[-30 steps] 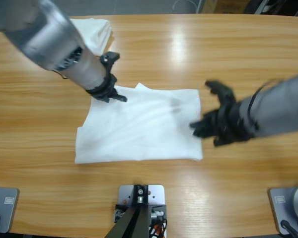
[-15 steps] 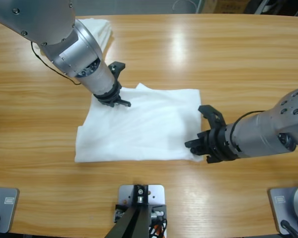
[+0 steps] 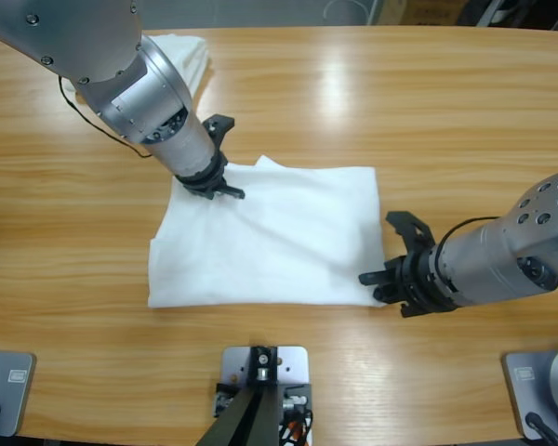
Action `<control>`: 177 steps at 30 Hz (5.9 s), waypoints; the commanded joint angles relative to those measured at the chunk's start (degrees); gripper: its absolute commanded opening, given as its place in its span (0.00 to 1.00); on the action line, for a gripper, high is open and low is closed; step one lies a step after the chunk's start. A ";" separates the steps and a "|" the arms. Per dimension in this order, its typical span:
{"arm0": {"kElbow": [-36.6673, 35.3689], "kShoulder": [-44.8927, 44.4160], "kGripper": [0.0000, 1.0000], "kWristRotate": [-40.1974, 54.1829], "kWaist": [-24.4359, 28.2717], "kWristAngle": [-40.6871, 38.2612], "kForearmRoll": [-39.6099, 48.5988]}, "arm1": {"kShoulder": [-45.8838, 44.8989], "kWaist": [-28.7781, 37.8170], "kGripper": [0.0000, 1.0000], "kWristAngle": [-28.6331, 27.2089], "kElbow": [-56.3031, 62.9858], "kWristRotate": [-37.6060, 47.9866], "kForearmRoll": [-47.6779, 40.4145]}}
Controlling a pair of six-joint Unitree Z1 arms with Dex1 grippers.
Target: Fold clothes
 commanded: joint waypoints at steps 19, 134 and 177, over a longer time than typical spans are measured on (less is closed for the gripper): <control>22.89 -33.91 0.00 0.63 8.21 4.62 6.82 | -23.11 -21.27 0.96 6.48 6.40 -0.84 0.52; 45.42 -49.91 0.99 -6.94 7.73 -3.02 -4.51 | 20.53 9.94 0.00 -21.49 -47.00 -10.79 43.75; 37.16 -47.01 0.00 -5.84 5.22 -6.54 -4.81 | 4.42 -12.47 0.00 8.22 -35.45 -19.73 20.74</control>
